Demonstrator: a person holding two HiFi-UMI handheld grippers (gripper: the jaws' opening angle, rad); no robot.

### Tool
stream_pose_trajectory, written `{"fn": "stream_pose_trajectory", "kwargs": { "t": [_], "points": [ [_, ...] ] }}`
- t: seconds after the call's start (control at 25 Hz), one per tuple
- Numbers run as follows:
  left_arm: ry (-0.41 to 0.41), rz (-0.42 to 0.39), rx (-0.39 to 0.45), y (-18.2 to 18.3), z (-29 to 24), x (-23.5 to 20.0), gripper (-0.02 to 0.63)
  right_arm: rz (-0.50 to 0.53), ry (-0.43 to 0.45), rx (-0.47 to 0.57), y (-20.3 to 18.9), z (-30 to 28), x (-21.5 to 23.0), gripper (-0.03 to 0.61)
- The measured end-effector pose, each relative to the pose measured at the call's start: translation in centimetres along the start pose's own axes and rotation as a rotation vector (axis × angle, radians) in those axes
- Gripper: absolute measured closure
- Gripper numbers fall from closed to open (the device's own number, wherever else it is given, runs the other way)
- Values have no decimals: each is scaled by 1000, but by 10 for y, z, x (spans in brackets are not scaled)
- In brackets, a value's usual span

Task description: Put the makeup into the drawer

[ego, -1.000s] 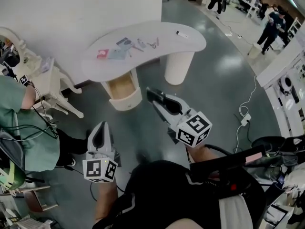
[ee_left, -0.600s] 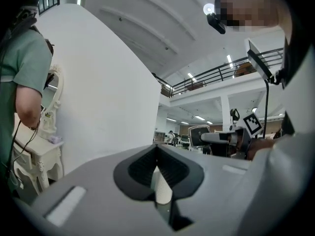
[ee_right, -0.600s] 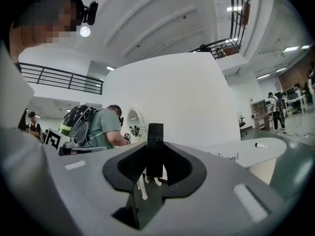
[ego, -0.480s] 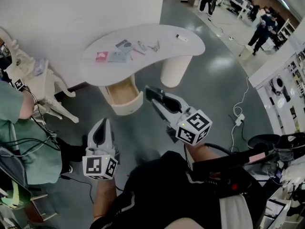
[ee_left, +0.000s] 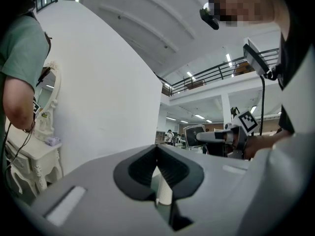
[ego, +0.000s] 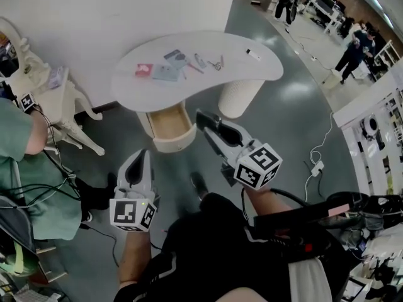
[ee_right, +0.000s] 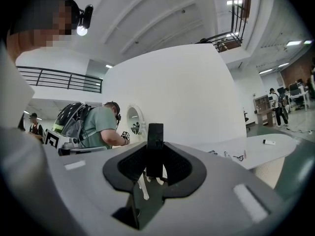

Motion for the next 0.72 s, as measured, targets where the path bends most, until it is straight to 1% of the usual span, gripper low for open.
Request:
{"fn": "stream_pose_trajectory", "kwargs": {
  "t": [0.12,0.36,0.52,0.6,0.72],
  "points": [
    [26,-9,-11,0,-15,-6,614,-13,-8,-18,0,-15,22,483],
    [70,-36,-25,3,-53,-20,614,-3,92,-36,4,-52,58,483],
    [73,-40,-19,3,-84,-22,614,-21,133,-65,1,-75,93,483],
    [95,-47,-33,1,-99,-24,614,-18,159,-87,-1,-85,109,483],
    [151,-44,-58,-7,-121,-32,614,-12,210,-139,-12,-102,131,483]
  ]
}}
Point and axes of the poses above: the fingertips, and each gripper's own axes: z backward along the fingers, x to its right, y out of its top, the point moved 2 cm from there along z, backward along the fingers, and after that the axes turned 5 degrees about y, right-handed, at the moved point
